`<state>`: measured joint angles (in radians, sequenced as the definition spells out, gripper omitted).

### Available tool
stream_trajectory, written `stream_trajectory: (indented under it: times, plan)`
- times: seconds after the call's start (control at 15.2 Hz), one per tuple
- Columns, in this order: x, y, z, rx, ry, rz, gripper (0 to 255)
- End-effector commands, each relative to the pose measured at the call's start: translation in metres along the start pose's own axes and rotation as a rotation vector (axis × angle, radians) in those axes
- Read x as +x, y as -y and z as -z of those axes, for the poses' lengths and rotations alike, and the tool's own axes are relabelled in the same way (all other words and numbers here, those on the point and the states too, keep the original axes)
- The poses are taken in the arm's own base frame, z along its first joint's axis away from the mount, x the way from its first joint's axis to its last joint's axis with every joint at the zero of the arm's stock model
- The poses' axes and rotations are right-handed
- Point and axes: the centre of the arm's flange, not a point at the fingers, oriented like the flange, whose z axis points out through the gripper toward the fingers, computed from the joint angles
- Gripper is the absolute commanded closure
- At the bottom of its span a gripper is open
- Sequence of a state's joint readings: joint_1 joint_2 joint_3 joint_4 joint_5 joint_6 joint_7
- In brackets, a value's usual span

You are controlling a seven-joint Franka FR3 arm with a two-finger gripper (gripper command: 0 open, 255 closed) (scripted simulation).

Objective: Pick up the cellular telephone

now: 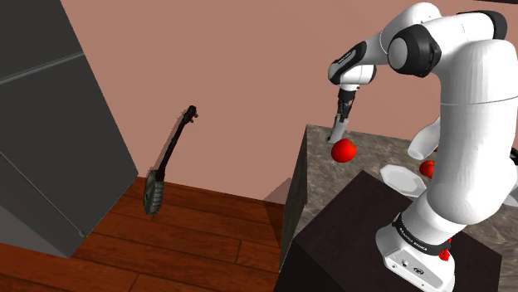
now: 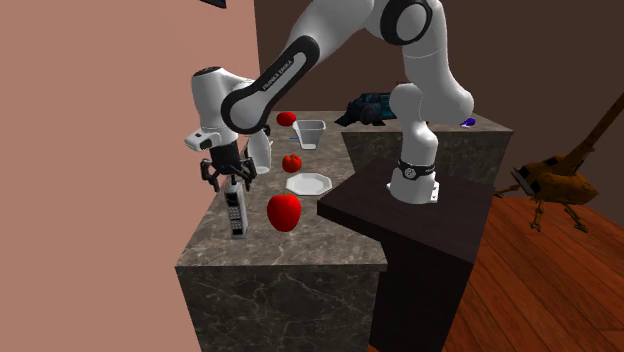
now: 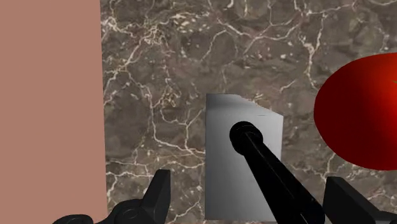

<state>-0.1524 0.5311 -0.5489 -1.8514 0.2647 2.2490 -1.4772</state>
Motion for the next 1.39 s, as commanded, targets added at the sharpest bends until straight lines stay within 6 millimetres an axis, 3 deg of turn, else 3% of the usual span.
stream_trajectory:
  times: [0.0,0.07,0.13,0.73,1.32]
  plan:
    - [0.001,0.0,-0.008,0.0,0.0,0.0,0]
    - [0.001,0.0,-0.008,0.0,0.0,0.0,0]
    - [0.0,0.0,-0.009,0.0,0.0,0.0,255]
    - [0.001,0.0,-0.008,0.0,0.0,0.0,255]
    - [-0.003,0.001,0.039,0.0,0.0,0.0,255]
